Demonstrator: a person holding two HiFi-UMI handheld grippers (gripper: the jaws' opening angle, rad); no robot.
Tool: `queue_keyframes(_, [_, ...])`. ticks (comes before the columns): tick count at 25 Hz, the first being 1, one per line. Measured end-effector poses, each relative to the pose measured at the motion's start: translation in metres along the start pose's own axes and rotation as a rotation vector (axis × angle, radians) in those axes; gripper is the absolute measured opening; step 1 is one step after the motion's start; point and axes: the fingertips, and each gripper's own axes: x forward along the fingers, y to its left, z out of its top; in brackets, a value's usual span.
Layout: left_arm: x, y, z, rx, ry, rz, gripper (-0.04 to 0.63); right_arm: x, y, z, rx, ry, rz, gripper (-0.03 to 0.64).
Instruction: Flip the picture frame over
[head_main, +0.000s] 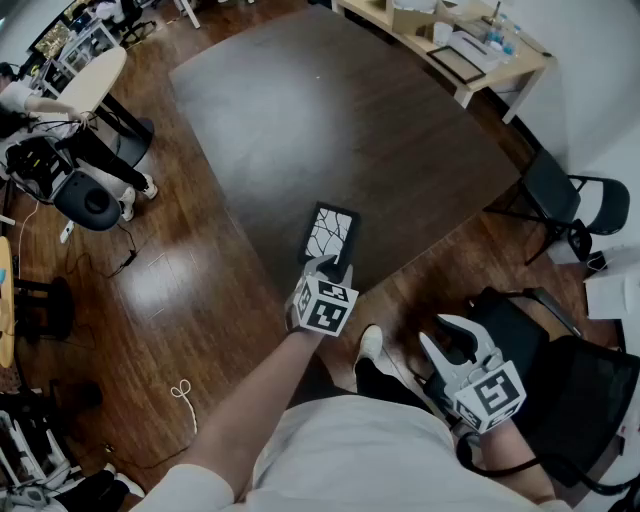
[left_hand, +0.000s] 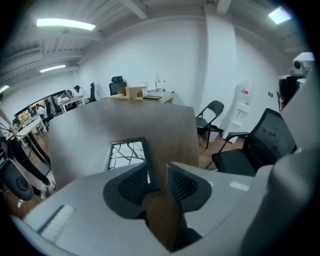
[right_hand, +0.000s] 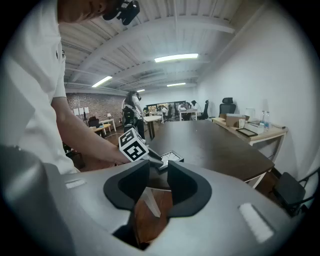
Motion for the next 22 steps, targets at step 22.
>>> queue_keyframes(22, [0.035,0.012,0.003,-0.07,0.007,0.141,0.067,0.001,-0.057,0.003,0.079,0.032,-0.039,0.103])
